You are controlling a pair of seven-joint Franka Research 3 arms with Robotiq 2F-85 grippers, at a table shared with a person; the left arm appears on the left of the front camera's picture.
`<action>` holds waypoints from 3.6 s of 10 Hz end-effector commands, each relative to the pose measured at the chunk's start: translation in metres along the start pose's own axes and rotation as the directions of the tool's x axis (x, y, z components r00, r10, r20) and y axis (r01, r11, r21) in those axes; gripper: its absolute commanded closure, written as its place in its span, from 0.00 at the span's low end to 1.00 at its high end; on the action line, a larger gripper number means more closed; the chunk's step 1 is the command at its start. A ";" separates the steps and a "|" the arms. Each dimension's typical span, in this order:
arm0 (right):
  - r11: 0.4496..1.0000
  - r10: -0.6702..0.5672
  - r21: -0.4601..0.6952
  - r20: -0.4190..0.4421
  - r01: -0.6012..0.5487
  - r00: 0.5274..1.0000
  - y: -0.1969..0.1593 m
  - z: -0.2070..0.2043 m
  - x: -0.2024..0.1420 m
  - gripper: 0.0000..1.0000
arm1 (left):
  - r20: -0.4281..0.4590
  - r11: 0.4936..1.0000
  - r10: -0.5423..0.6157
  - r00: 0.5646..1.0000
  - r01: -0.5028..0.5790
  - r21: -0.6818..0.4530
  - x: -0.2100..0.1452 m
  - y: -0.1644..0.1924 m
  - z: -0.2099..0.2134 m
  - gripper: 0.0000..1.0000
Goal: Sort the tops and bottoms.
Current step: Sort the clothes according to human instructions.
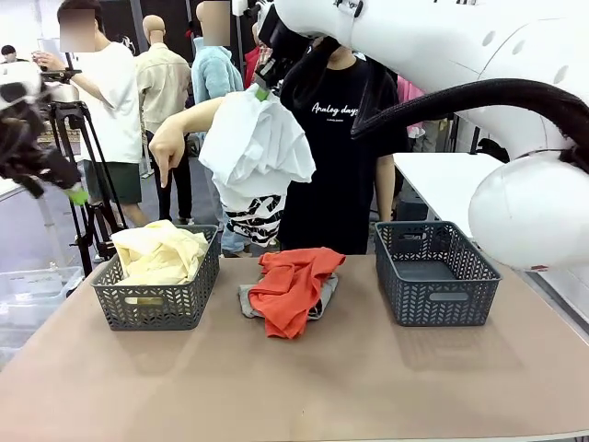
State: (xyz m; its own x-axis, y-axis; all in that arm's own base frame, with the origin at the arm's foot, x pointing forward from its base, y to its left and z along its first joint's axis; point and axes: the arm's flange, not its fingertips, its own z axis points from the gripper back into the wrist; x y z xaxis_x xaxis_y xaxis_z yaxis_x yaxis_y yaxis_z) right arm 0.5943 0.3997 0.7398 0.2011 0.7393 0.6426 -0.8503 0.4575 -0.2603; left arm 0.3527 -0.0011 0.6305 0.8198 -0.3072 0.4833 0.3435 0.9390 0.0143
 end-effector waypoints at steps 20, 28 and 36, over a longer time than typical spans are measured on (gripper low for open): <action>0.920 0.361 0.134 0.087 -0.369 0.929 0.118 -0.215 0.097 1.00 | 0.046 0.998 0.051 0.998 -0.052 0.021 -0.033 0.015 0.026 0.00; 0.839 0.364 0.450 -0.044 -0.307 0.930 0.119 -0.394 0.113 1.00 | 0.046 0.998 0.051 0.998 -0.052 0.021 -0.033 0.015 0.026 0.00; 0.773 0.415 0.534 -0.016 -0.343 0.910 0.172 -0.356 -0.029 1.00 | 0.046 0.998 0.051 0.998 -0.052 0.021 -0.033 0.015 0.026 0.00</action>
State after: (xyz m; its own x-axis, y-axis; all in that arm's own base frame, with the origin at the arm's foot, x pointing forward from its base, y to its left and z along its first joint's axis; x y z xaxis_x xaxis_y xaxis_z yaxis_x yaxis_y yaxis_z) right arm 0.5689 0.5955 0.4266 -0.1079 0.8770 0.4683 -0.9928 -0.0701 -0.0974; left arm 0.3177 0.0277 0.6359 0.8140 -0.2503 0.5241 0.2932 0.9560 0.0011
